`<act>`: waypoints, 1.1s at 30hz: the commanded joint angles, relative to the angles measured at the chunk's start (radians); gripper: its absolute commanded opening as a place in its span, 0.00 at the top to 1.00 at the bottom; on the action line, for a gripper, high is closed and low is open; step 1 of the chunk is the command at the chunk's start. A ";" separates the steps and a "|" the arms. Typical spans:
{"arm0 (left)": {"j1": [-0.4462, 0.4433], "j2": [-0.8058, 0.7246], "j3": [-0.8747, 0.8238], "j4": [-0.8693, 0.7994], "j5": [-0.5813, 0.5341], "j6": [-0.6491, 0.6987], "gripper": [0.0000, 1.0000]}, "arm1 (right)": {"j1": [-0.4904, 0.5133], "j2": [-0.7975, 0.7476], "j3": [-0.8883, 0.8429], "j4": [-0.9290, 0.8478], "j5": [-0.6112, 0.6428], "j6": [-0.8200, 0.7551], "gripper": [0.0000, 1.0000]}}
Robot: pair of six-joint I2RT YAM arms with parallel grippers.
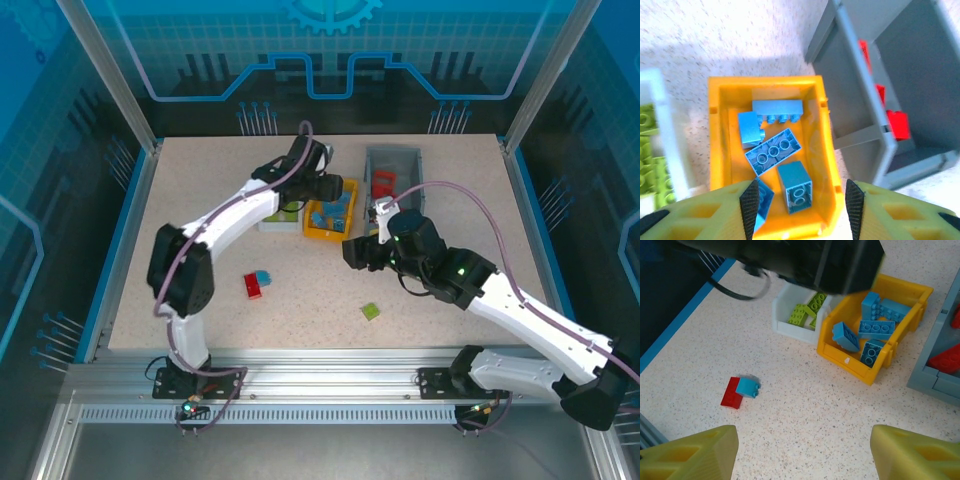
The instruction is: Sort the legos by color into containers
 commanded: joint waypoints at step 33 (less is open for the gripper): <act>-0.004 -1.337 -0.618 -0.458 -0.605 -0.447 0.47 | 0.342 1.310 1.000 -0.403 -0.110 0.220 0.36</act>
